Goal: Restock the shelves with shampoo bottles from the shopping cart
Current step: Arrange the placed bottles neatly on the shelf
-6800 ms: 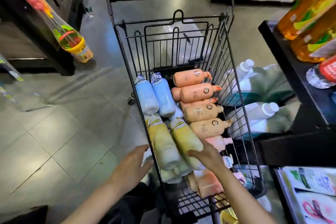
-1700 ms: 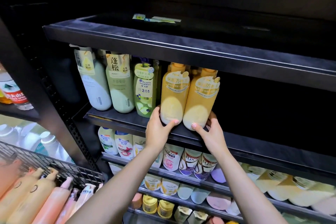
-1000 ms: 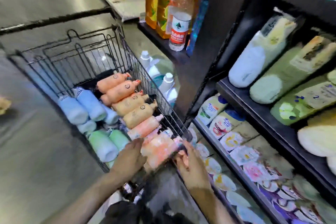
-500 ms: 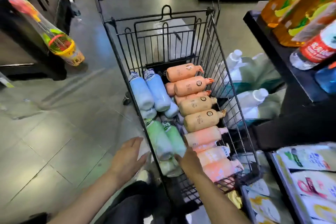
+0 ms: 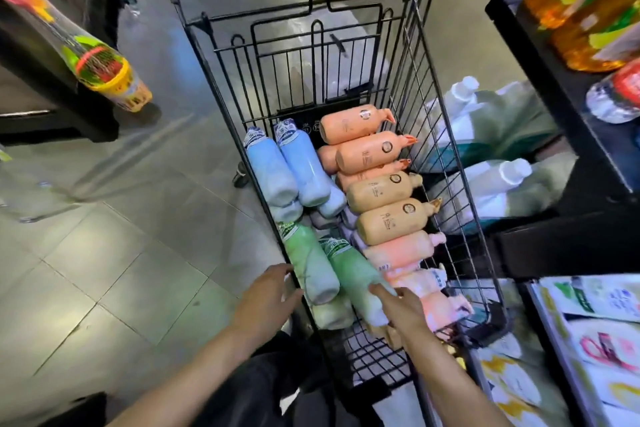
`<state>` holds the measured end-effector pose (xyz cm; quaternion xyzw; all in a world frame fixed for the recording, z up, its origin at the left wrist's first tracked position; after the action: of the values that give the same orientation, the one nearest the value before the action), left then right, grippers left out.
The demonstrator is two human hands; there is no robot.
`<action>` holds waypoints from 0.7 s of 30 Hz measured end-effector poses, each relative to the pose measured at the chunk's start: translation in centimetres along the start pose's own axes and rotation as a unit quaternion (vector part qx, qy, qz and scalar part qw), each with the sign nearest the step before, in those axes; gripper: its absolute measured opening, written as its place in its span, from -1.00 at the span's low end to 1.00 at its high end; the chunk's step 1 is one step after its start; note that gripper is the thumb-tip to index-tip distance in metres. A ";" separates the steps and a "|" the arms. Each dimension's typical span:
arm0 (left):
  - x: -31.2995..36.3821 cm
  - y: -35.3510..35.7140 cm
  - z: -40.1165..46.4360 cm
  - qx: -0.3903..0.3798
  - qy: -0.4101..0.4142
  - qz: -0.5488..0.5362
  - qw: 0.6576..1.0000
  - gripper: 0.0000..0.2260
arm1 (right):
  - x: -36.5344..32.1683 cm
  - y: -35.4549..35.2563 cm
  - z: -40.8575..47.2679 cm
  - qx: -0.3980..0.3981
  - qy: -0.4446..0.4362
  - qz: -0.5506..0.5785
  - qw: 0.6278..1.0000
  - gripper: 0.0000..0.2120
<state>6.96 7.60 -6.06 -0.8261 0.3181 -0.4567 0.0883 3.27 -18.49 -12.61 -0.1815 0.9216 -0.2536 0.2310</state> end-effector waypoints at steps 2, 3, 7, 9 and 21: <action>0.4 0.7 0.2 0.019 -0.024 -0.031 0.999 -0.58 | 0.3 -1.4 -3.3 -0.008 -0.006 0.082 0.997 -0.44; 0.6 0.9 0.1 0.037 -0.039 -0.047 0.997 -0.58 | 0.4 -1.9 -4.9 -0.008 -0.017 0.098 0.995 -0.40; 0.4 2.1 0.2 0.047 -0.097 -0.158 0.982 -0.45 | -0.8 -2.0 -9.2 -0.061 -0.096 0.119 0.986 -0.41; 0.9 2.3 -0.2 0.043 -0.111 -0.292 0.949 -0.53 | -2.5 -0.9 -10.6 -0.098 -0.131 0.127 0.978 -0.42; -4.2 -5.6 -4.4 0.164 -0.172 -0.594 0.769 -0.58 | -12.1 6.3 -6.0 -0.151 -0.235 -0.073 0.957 -0.76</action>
<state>4.28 15.14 -4.12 -0.8883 -0.3357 -0.3131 -0.0132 8.79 -5.72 -7.47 -0.3357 0.8529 -0.0782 0.3922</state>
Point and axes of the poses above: each hand's wrist, its own z-axis towards the middle knuckle, its own y-axis out of the palm, x = y × z, the point moved 8 cm from there along z, towards the middle knuckle, and after that the axes turned 15 degrees about -z, right-handed, at the moved point
